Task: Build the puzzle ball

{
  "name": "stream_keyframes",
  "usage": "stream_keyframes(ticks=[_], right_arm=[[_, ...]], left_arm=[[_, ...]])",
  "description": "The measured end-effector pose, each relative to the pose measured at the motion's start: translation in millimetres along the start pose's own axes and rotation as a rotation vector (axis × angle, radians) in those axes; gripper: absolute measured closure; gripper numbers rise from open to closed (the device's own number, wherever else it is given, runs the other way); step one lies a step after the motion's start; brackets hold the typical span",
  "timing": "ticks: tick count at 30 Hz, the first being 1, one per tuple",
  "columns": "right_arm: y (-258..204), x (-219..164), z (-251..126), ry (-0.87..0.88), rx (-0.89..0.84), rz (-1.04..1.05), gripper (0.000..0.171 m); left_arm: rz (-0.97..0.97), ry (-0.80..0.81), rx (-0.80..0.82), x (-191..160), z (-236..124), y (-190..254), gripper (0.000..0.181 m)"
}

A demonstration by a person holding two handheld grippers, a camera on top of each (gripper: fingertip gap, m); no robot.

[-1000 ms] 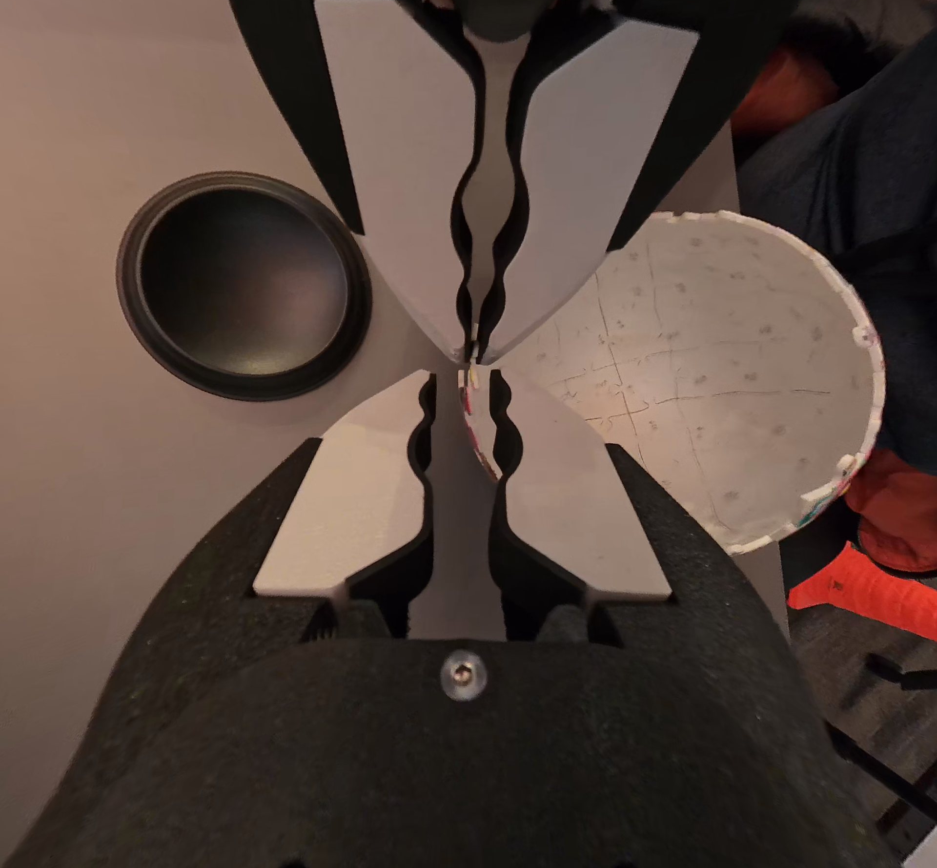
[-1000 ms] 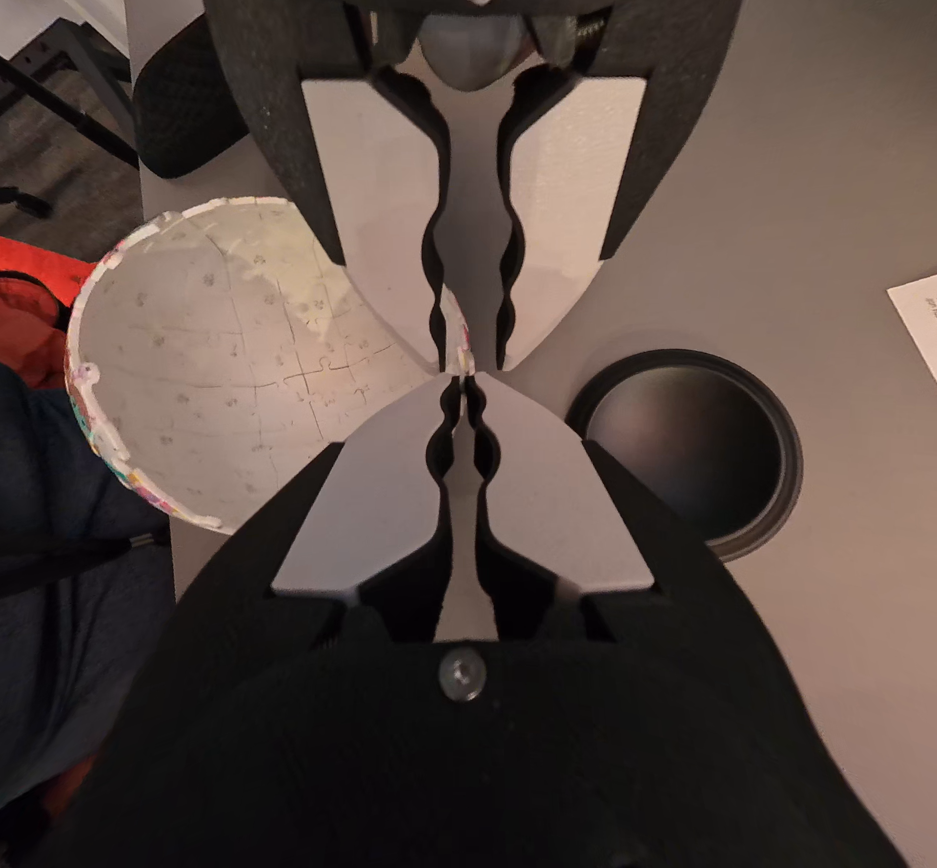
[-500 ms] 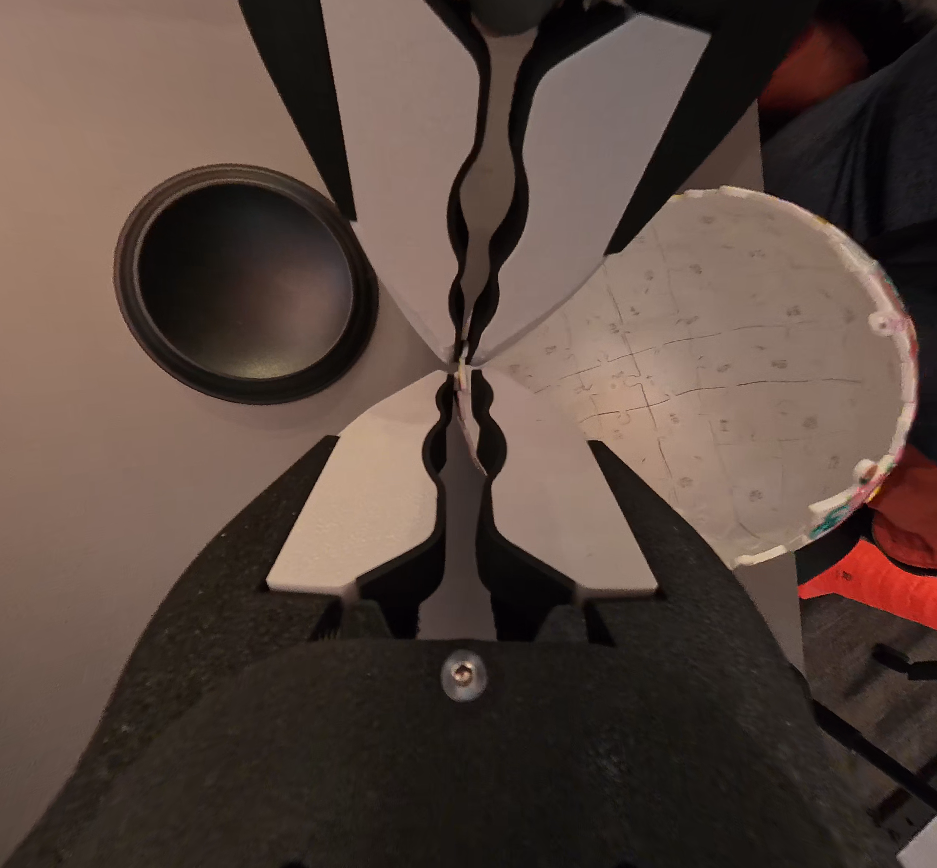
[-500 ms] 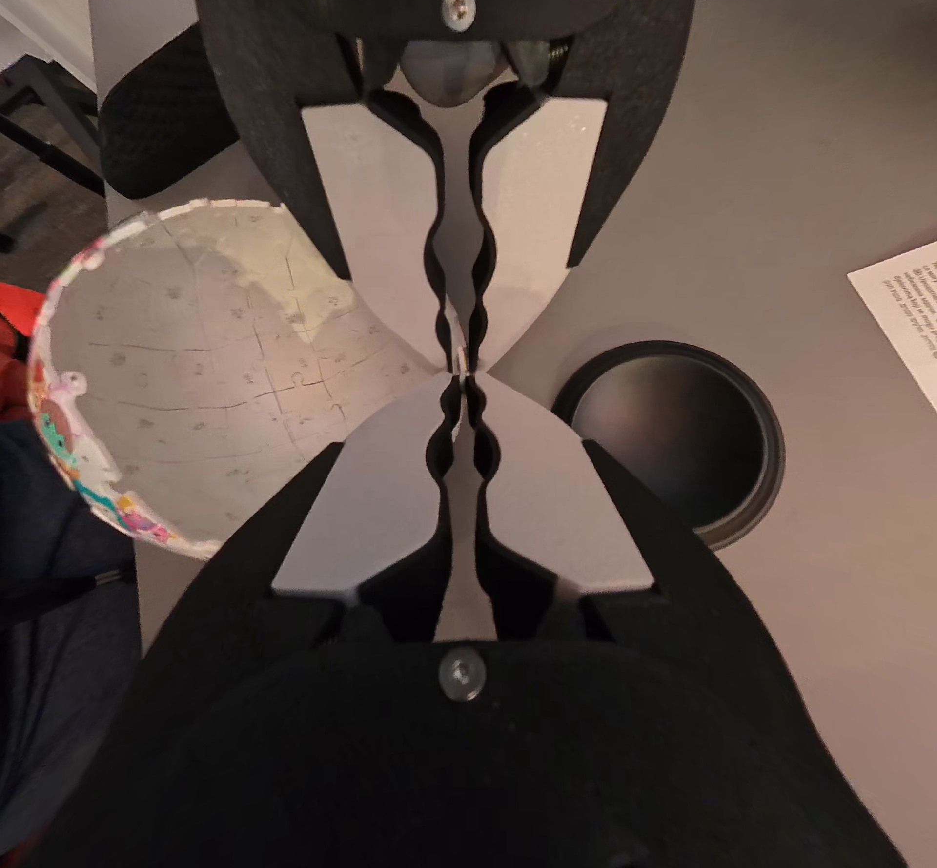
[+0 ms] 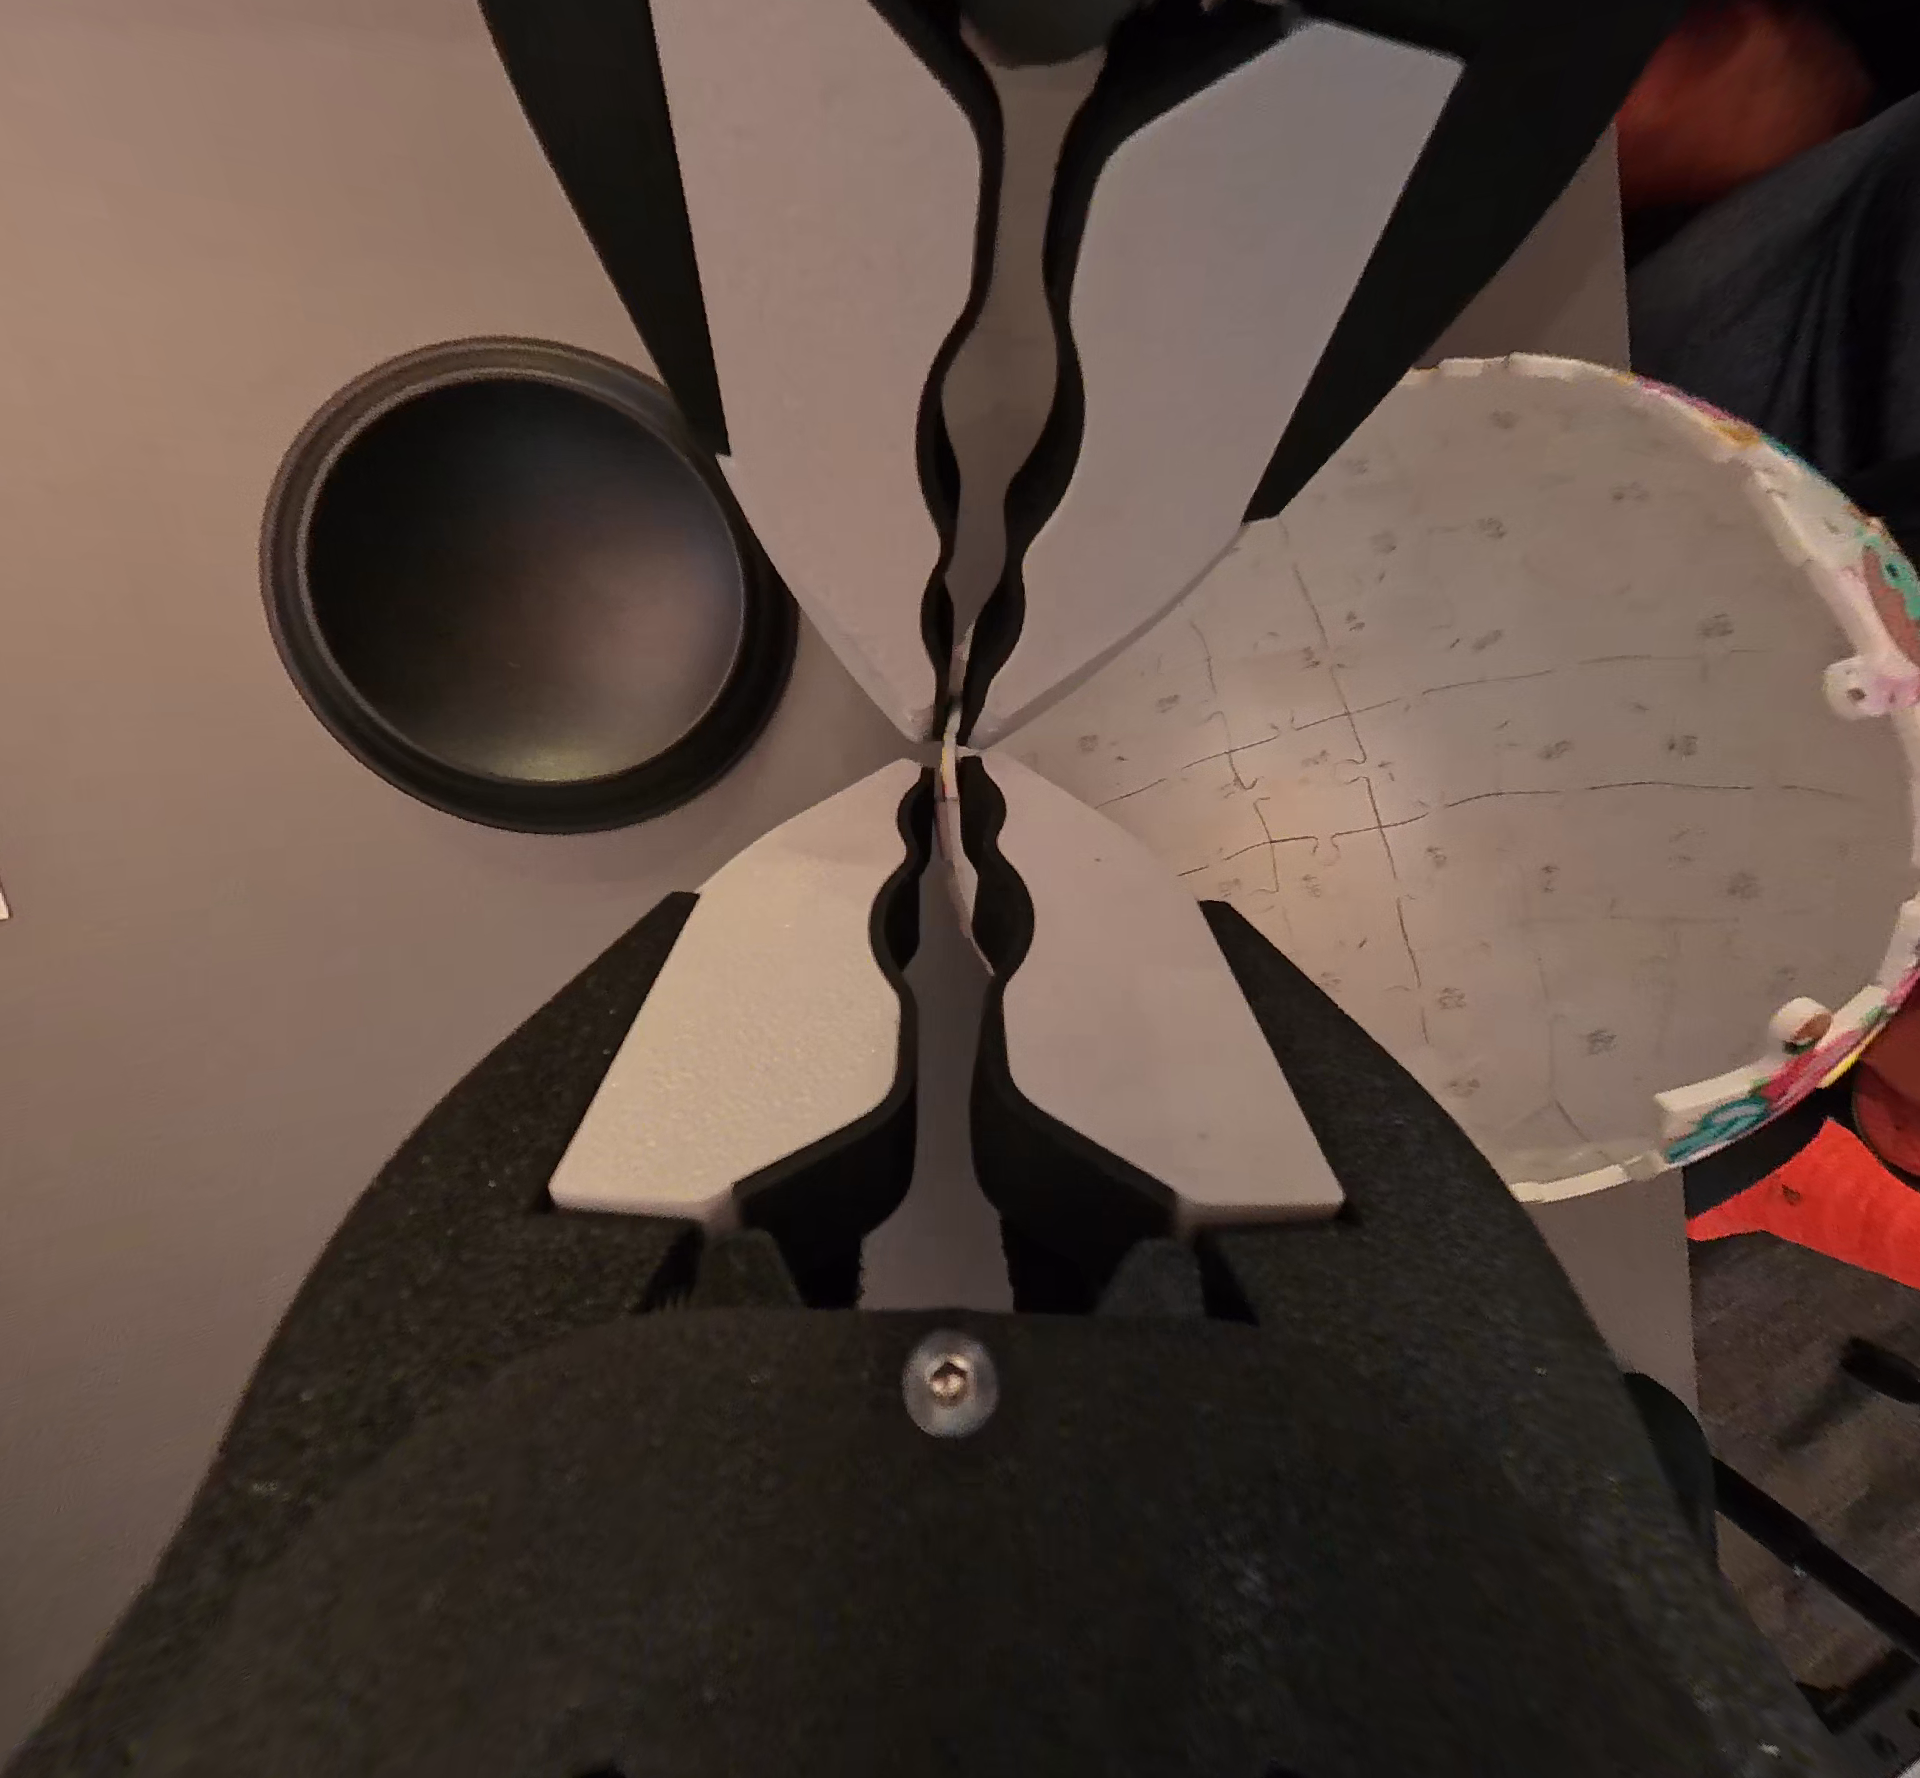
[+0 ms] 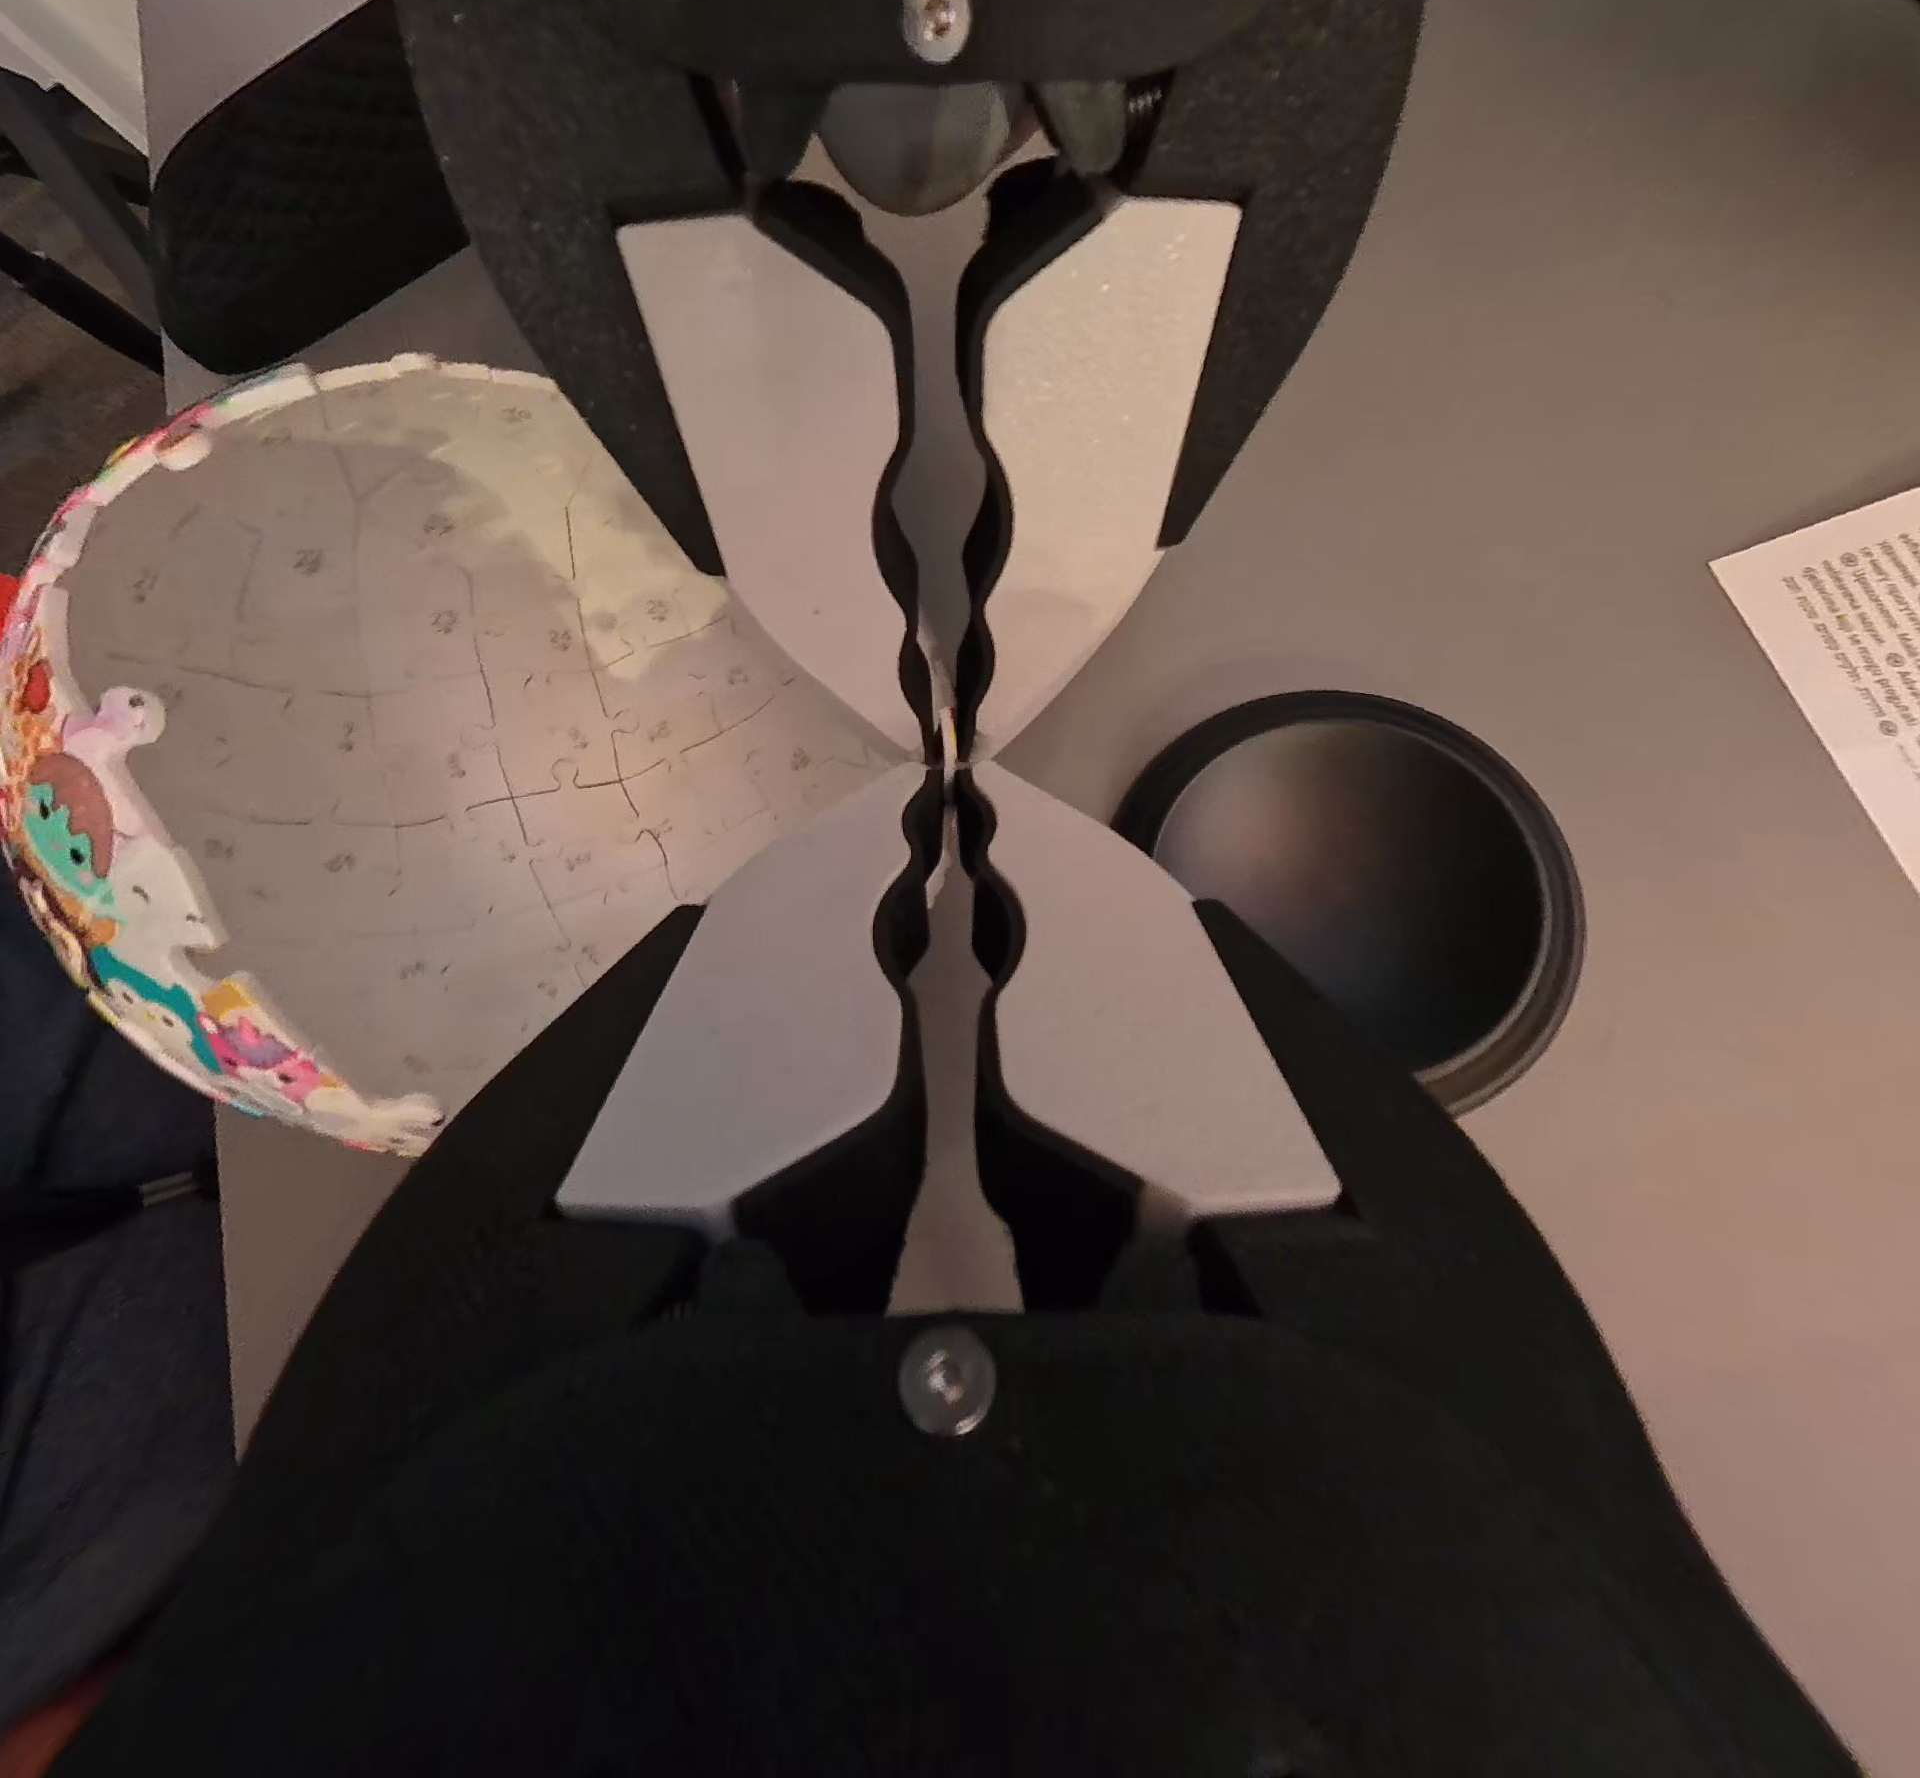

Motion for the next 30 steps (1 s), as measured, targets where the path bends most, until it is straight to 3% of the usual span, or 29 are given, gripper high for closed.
stream_keyframes(ticks=[5, 11, 19, 30], right_arm=[[-1, 0, -2, 0.01, 0.006, -0.005, 0.168], [2, 0, -12, 0.039, -0.028, 0.044, 0.156], [-1, -2, -7, 0.0, 0.093, 0.191, 0.152], [-2, -9, 1, -0.038, 0.158, 0.255, 0.158]], left_arm=[[0.01, 0.002, 0.01, 1, -1, 3, 0.177], [0.012, 0.005, 0.015, 1, -1, 4, 0.177], [0.006, 0.001, 0.025, 1, -1, 4, 0.177], [0.002, 0.001, 0.019, 2, -1, 5, 0.177]])
Point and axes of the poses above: each gripper's, where its closed fingertips meet, z out along the fingers, x out of its top, y = z × x across the jaws, the point moved 5 cm from there along -z, back along the fingers, and after that the axes turned 12 degrees about -z, right-handed, at the moved point
